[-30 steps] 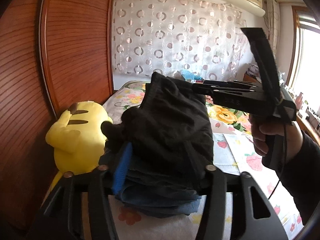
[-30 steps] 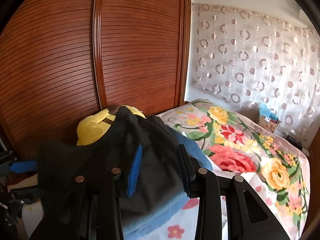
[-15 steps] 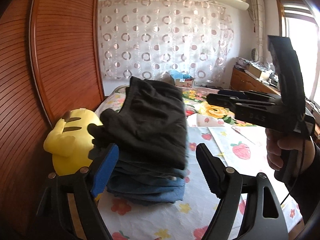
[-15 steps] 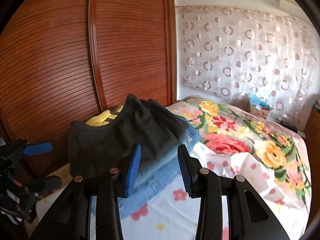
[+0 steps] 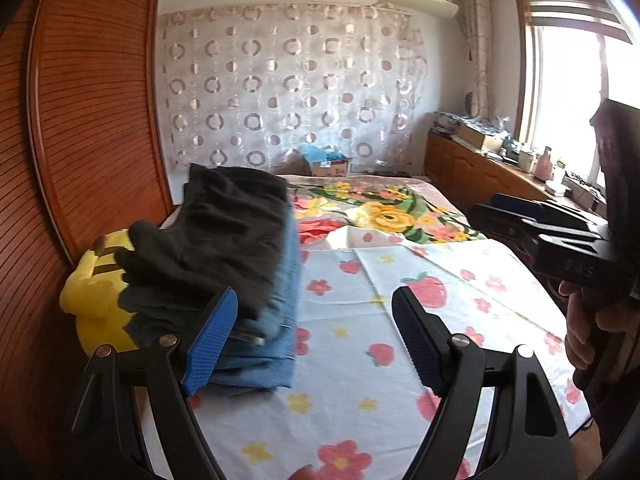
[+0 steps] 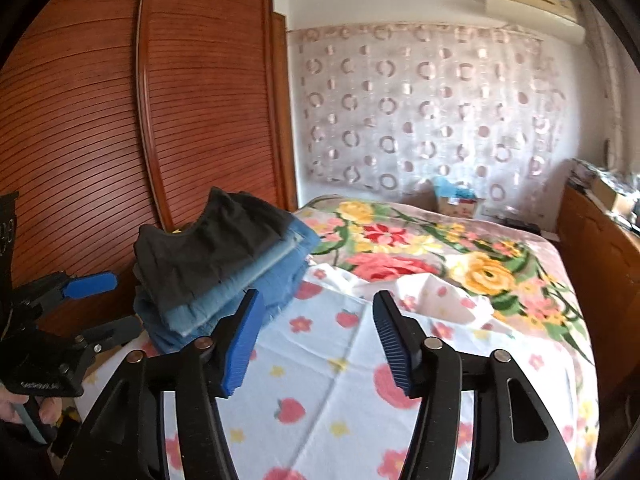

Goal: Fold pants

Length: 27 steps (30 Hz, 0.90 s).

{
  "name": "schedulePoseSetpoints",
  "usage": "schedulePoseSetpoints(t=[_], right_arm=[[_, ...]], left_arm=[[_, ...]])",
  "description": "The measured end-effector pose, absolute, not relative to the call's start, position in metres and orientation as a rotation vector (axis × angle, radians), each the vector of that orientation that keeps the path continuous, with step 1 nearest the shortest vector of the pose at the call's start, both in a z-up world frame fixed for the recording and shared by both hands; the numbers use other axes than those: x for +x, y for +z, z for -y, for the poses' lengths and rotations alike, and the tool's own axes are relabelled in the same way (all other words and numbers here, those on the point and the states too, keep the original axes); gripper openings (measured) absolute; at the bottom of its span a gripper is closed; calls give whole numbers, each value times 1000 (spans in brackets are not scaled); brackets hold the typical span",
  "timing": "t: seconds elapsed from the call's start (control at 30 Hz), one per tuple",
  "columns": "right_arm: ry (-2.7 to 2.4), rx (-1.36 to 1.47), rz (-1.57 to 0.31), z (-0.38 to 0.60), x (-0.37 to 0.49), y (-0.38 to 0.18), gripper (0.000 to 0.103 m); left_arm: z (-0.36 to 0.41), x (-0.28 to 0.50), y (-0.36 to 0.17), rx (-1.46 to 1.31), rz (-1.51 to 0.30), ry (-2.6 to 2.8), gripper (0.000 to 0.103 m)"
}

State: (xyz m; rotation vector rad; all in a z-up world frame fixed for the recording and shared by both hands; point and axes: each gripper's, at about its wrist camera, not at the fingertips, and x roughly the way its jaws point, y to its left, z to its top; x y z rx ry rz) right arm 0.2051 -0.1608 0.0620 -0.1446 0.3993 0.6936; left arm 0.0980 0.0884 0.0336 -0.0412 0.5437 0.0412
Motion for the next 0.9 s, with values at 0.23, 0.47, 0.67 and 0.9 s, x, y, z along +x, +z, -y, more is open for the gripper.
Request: schedulePoseSetpoints(t=[0.23, 0.47, 0.67, 0.9], right_arm=[[596, -115, -374, 175, 157, 62, 68], [512, -80, -369, 188, 113, 56, 69], [440, -61, -364, 190, 85, 57, 69], [397, -44, -355, 188, 58, 57, 69]], left_arm=[[-59, 94, 34, -15, -566, 38, 80], [-34, 80, 38, -2, -539, -6, 80], [-20, 67, 44, 5, -509, -20, 80], [-8, 55, 48, -1, -491, -28, 80]])
